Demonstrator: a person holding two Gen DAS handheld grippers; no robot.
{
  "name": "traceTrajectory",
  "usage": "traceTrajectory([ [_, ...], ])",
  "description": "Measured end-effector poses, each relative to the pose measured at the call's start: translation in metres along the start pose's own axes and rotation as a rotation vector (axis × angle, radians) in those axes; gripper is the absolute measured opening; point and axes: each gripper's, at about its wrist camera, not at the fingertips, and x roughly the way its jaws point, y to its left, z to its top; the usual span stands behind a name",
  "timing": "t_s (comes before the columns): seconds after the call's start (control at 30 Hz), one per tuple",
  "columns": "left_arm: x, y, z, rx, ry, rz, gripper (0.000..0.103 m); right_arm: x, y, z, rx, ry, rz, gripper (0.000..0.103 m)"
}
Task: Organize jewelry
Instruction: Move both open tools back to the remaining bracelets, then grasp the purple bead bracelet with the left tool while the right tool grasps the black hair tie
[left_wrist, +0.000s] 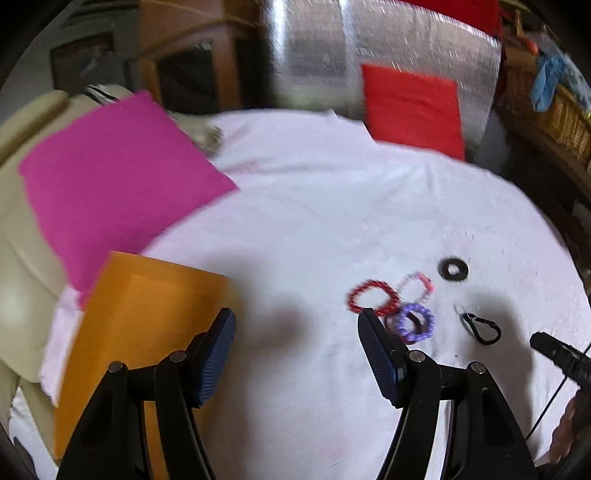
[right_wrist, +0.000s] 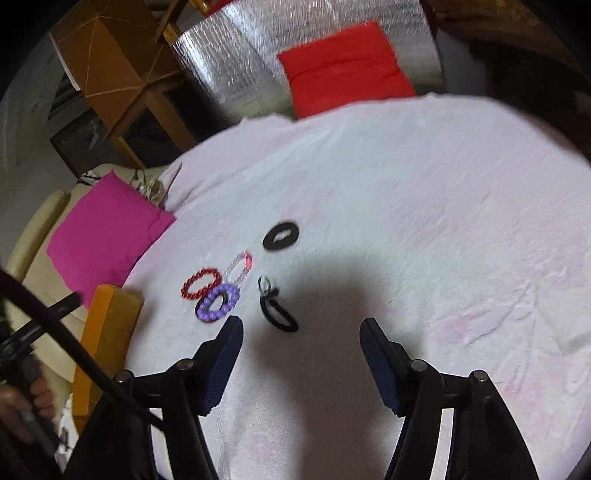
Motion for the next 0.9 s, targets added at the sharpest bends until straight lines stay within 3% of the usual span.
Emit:
traceTrajectory([
  [0.27,0.059,-0.059,-0.029,0.059,0.076,-0.122,0.068,0.033,0.004,0.003,-0.079,0.058,-0.004,0.067],
  [0.33,0.068,-0.064,-0.03,0.059,0.096,-0.149,0.056,0.041,0.003,0.004,-0.091,0.069,-0.004,0.065],
  [0.47,0.08,-0.073,-0.024,0.069,0.105,-0.198,0.051,0.058,0.006,0.008,-0.119,0.085,0.005,0.062],
  [0.63,0.091,-0.081,-0.019,0.098,0.129,-0.266,0.019,0.076,0.017,0.008,-0.148,0.107,0.006,0.043],
  [0.7,0.093,-0.084,-0.02,0.108,0.137,-0.3,0.009,0.079,0.019,0.008,-0.156,0.103,-0.023,0.026],
  [0.77,0.093,-0.086,-0.022,0.124,0.138,-0.339,0.009,0.077,0.017,0.007,-0.139,0.098,-0.035,0.017],
  [0.9,0.086,-0.088,-0.026,0.137,0.15,-0.464,0.005,0.069,0.005,0.01,-0.067,0.089,-0.032,0.017],
])
